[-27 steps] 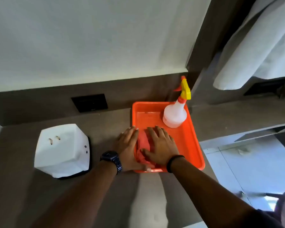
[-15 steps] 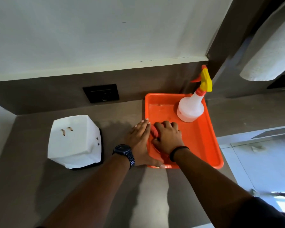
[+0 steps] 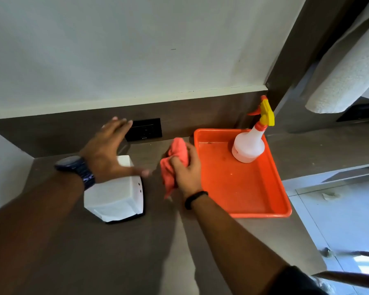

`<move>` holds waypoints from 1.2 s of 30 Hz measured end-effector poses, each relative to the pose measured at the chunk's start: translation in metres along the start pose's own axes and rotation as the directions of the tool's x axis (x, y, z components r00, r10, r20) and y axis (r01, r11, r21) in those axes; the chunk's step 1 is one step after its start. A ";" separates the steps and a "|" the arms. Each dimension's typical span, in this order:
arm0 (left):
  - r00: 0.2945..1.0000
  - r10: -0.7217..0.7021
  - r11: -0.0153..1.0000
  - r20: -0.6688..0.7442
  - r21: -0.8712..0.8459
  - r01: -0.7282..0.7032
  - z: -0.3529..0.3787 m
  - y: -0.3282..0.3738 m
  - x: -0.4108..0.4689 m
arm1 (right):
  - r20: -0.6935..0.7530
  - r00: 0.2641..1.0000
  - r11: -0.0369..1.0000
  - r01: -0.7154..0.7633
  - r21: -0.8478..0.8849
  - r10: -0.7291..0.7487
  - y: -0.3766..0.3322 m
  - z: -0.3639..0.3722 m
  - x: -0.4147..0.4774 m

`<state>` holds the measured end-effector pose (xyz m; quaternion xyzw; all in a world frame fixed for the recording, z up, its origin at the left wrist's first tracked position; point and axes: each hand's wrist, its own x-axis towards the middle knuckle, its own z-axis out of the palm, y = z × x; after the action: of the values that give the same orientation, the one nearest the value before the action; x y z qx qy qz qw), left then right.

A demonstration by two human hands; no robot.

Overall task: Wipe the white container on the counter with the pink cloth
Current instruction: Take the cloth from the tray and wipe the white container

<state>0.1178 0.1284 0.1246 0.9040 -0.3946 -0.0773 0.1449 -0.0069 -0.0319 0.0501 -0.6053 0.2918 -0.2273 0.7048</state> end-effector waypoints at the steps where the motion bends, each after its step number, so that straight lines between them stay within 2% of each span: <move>1: 0.995 -0.022 0.999 0.102 0.047 0.018 -0.001 -0.011 -0.009 | 0.051 0.998 0.999 -0.037 -0.030 0.039 0.008 0.010 -0.006; 4: 0.930 -0.095 0.985 0.356 0.166 0.037 0.009 -0.030 -0.029 | 0.107 0.989 0.992 -0.097 -0.078 0.106 0.032 0.035 -0.015; 6: 0.912 -0.126 0.980 0.391 0.191 0.053 0.016 -0.036 -0.033 | 0.158 0.976 0.988 -0.144 -0.056 0.151 0.044 0.046 -0.018; 10: 0.938 -0.118 0.970 0.324 0.242 0.039 0.025 -0.036 -0.029 | 0.265 0.942 0.976 -0.216 0.006 0.207 0.055 0.066 -0.026; 17: 0.955 -0.108 0.973 0.278 0.228 0.044 0.028 -0.037 -0.029 | 0.212 0.952 0.970 -0.237 0.056 0.220 0.070 0.065 -0.061; 23: 0.963 -0.110 0.976 0.245 0.209 0.058 0.031 -0.038 -0.031 | 0.146 0.980 0.990 -0.137 0.016 0.133 0.049 0.080 -0.046; 28: 0.954 -0.133 0.974 0.267 0.215 0.075 0.029 -0.036 -0.031 | 0.188 0.953 0.971 -0.237 -0.015 0.236 0.047 0.084 -0.019; 30: 0.951 -0.143 0.971 0.276 0.226 0.080 0.028 -0.034 -0.030 | 0.153 0.946 0.958 -0.285 -0.027 0.285 0.055 0.083 -0.024; 34: 0.950 -0.146 0.973 0.275 0.213 0.087 0.027 -0.033 -0.031 | 0.107 0.954 0.958 -0.286 0.033 0.282 0.067 0.075 -0.056; 36: 0.949 -0.149 0.974 0.277 0.205 0.093 0.027 -0.033 -0.030 | 0.118 0.966 0.970 -0.237 0.048 0.230 0.065 0.073 -0.066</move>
<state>0.1130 0.1664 0.0894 0.9150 -0.3610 -0.1800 -0.0063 -0.0064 0.0759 0.0024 -0.5564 0.3140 -0.1172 0.7603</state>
